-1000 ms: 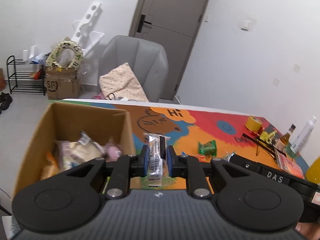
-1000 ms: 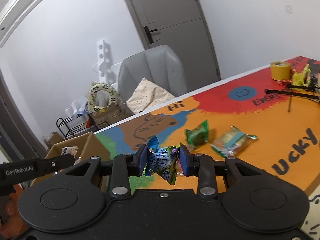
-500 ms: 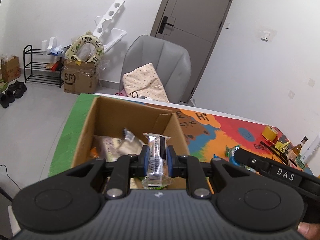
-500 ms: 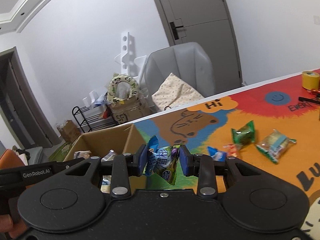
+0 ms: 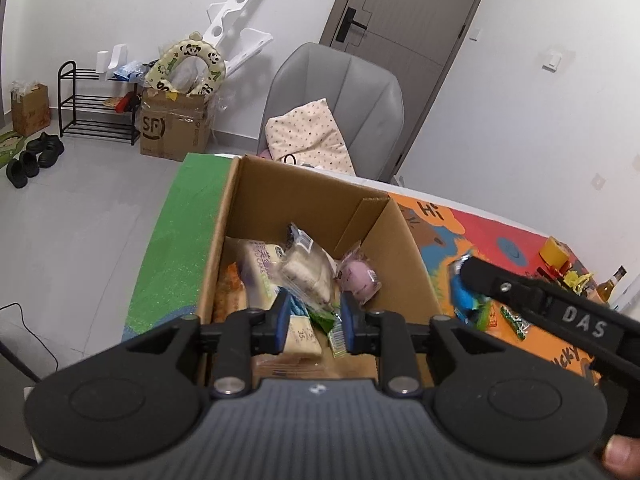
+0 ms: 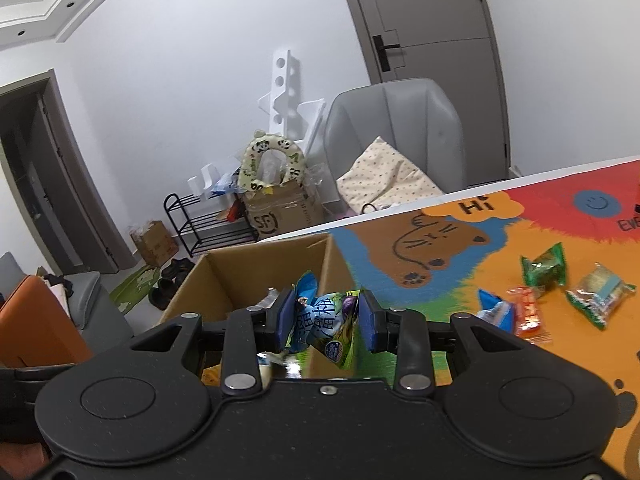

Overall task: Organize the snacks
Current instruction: 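Open both tools to drop the stick snack and candy into the box, then move both tools back toward the remaining snacks on the table, then grasp the blue chip bag with the left tool while the right tool grasps the green-wrapped cake, then carry the blue chip bag and green-wrapped cake toward the box with both tools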

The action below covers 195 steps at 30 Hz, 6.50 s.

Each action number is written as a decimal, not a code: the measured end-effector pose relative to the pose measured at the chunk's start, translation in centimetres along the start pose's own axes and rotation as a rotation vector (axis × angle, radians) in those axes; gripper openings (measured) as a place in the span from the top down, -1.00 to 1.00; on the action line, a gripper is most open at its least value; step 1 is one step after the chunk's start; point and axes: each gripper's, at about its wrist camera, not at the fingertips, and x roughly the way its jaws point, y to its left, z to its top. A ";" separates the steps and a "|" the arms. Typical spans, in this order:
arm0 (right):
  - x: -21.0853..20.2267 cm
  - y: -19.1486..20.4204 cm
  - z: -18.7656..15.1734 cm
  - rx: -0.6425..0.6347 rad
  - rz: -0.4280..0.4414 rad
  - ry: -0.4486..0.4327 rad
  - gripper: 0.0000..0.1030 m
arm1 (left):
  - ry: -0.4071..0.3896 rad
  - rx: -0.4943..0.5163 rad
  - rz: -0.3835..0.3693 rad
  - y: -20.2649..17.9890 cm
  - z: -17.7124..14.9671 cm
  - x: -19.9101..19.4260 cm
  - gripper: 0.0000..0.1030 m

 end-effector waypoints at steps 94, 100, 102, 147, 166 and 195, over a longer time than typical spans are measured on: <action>-1.1 -24.2 -2.0 0.341 -0.249 0.043 -0.34 | 0.112 0.215 -0.059 -19.1 -3.2 15.7 -0.26; 0.5 -24.3 -2.1 0.342 -0.251 0.062 -0.34 | 0.137 0.201 -0.071 -18.6 -3.5 17.4 -0.10; 1.1 -24.2 -2.0 0.340 -0.240 0.071 -0.31 | 0.137 0.187 -0.080 -18.3 -3.6 17.8 -0.05; -0.3 -21.5 -3.1 0.210 -0.379 0.062 0.16 | 0.081 0.194 -0.094 -18.1 -3.8 12.0 0.38; -3.9 -17.5 -1.3 0.200 -0.275 -0.023 0.16 | -0.010 0.206 -0.076 -17.0 -2.7 5.9 0.38; -3.6 -8.0 0.7 0.081 -0.111 -0.063 0.16 | -0.125 0.107 -0.017 -8.7 0.0 -0.9 0.38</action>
